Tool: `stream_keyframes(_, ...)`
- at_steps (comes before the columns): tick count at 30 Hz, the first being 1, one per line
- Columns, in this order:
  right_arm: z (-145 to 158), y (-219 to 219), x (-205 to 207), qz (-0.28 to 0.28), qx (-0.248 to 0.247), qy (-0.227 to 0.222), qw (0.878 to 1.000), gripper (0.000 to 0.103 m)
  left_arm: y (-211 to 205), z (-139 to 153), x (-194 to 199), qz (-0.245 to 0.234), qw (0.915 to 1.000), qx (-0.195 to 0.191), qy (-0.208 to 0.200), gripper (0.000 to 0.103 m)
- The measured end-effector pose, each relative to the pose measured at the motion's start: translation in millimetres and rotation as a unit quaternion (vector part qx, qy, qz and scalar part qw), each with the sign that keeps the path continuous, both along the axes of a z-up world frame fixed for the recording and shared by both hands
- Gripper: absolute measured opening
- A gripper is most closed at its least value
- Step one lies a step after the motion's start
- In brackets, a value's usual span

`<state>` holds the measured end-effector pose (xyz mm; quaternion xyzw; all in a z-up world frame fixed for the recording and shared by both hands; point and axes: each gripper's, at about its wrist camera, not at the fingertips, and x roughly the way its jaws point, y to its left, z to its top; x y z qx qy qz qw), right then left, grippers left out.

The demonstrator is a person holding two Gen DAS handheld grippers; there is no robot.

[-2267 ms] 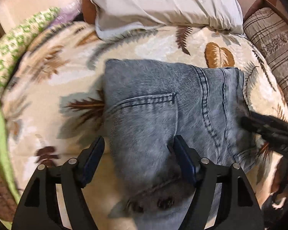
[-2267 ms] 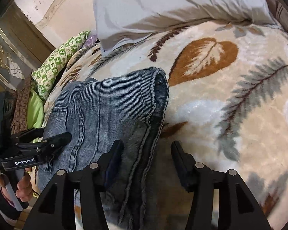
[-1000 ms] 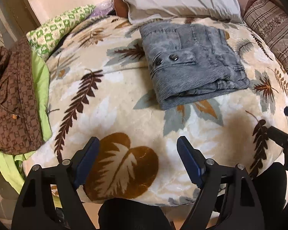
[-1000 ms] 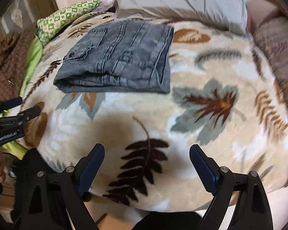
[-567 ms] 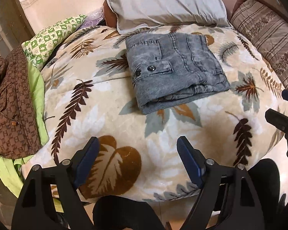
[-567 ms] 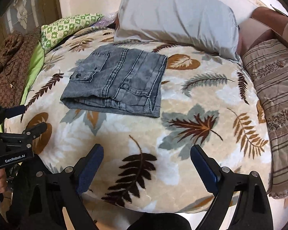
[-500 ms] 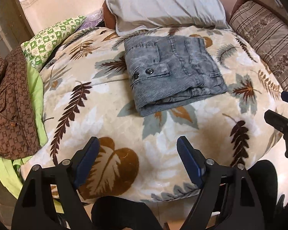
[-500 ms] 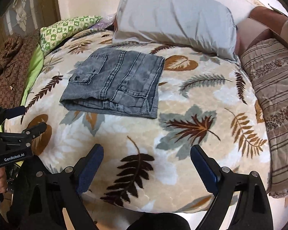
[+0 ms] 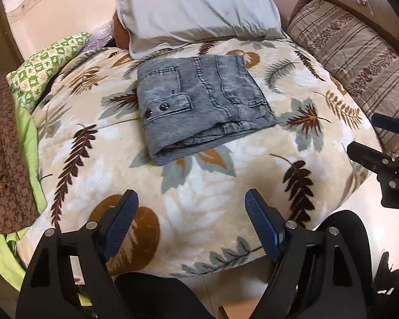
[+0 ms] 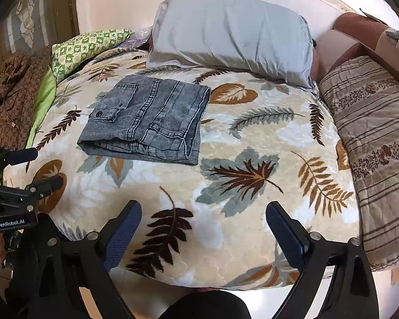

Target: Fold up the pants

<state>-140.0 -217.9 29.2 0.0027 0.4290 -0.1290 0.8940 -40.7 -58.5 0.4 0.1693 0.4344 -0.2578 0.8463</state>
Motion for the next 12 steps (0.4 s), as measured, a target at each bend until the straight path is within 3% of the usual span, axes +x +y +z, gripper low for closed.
stream_keyframes(12, 0, -7, 0, 0.001, -0.006, 0.004, 1.0, 0.1, -9, 15, -4, -0.014, 0.9997, -0.022, -0.001, 0.083)
